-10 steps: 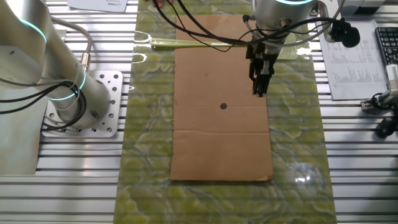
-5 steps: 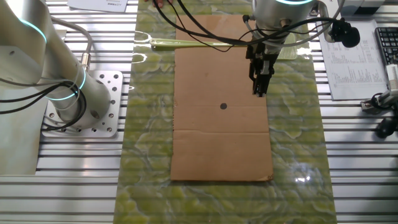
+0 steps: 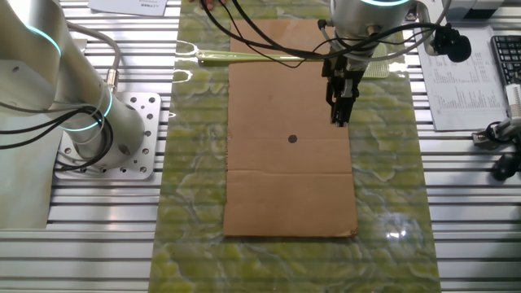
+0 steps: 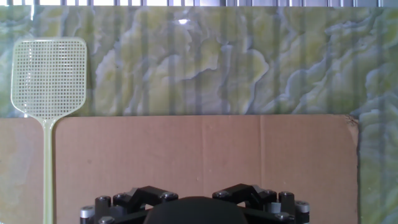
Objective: Swat with a flyswatter
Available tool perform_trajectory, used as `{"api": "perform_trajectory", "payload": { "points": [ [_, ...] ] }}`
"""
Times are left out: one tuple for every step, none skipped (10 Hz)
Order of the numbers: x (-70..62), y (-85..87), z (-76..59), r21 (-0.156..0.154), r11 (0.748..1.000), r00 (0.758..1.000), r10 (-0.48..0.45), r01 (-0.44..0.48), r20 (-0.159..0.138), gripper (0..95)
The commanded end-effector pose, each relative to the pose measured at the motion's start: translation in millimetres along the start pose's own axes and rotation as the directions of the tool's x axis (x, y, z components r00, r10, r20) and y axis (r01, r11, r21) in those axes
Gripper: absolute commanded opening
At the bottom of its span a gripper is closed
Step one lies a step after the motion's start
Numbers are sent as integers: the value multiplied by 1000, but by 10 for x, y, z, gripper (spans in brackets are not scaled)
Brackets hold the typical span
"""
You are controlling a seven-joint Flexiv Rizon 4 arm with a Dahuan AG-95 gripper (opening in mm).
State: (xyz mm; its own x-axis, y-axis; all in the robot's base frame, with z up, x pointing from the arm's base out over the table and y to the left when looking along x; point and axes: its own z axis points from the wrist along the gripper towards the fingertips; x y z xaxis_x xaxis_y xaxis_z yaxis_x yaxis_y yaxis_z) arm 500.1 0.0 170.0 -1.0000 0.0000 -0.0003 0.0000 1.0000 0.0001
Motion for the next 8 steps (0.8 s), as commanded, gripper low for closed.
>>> {"api": "perform_trajectory", "payload": {
  "points": [
    [1,0,0,-16,998,997,66,-67,-48,0],
    [1,0,0,-11,998,997,66,-66,-50,0],
    [1,0,0,-11,998,997,66,-66,-50,0],
    [1,0,0,-11,998,997,66,-66,-50,0],
    [1,0,0,-11,998,997,65,-66,-50,0],
    [2,0,0,-11,998,997,64,-65,-50,0],
    [2,0,0,-12,998,997,63,-63,-50,0],
    [1,1,0,-12,998,997,58,-59,-50,0]
  ]
}}
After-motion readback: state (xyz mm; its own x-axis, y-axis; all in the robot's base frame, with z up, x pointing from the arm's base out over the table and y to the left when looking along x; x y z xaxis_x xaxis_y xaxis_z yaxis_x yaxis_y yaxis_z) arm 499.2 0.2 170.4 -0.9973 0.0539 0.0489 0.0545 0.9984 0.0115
